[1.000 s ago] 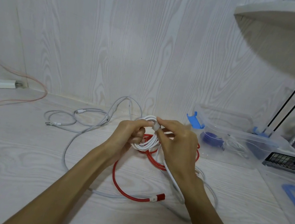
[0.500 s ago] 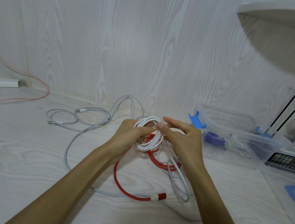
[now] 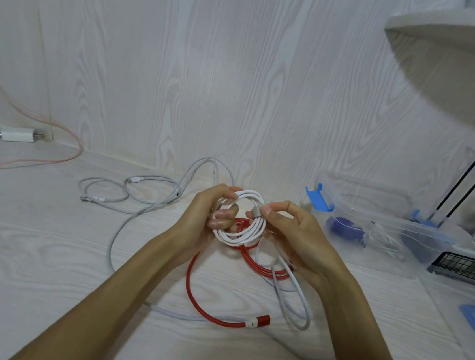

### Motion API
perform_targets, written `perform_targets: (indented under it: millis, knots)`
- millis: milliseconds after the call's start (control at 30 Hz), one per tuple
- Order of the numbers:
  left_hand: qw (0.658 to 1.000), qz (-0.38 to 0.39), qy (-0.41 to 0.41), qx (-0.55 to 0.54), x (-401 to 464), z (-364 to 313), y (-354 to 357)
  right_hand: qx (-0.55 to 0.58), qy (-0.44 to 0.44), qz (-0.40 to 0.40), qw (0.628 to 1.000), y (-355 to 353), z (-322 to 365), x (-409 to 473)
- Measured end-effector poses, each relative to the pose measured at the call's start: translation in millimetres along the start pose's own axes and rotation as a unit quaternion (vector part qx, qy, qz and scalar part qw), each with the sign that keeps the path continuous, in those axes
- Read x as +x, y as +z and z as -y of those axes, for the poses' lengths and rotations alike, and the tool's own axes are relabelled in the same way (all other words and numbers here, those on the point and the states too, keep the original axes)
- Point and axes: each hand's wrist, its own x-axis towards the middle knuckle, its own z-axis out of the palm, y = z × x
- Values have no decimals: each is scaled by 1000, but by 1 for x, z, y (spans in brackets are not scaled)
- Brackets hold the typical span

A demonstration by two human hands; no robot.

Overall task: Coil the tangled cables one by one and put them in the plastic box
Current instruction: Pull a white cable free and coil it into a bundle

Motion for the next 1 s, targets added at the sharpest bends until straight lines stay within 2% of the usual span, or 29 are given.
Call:
perform_targets:
  millis: [67, 167, 300, 400, 467, 533, 600, 700, 767, 833, 900, 933, 1000]
  knots:
    - [998, 27, -10, -56, 1, -1, 0, -25, -34, -28, 999, 2, 1, 1]
    - [998, -13, -6, -56, 4, 3, 1, -14, -53, -51, 997, 5, 0, 3]
    - [995, -77, -3, 61, 7, -6, 9, -2, -42, -71, 997, 3, 17, 1]
    - [979, -101, -4, 176, 3, -16, 24, -8, -78, -117, 990, 4, 35, -7]
    - [959, -116, 38, 258, -1, -20, 42, -20, -106, -142, 984, 5, 44, -16]
    - [946, -128, 89, 286, -3, -20, 56, -36, -117, -154, 981, 7, 49, -25]
    - [943, -138, 129, 273, -5, -21, 73, -2, -82, -149, 985, 3, 58, -37]
    - [937, -166, 181, 250, -4, -20, 102, 61, 44, -66, 995, -3, 71, -57]
    - [932, -181, 197, 246, -1, -18, 120, 92, 87, -38, 991, -1, 73, -66]
    - [940, -160, 186, 236, 2, -15, 139, 151, 71, -74, 983, -4, 79, -69]
    - [945, -117, 171, 254, 6, -10, 153, 156, 44, -149, 975, -14, 87, -69]
    - [937, -101, 169, 288, 8, -8, 158, 149, 31, -185, 971, -21, 93, -68]
    - [899, -73, 173, 397, 16, -8, 165, 106, 9, -238, 965, -42, 105, -66]
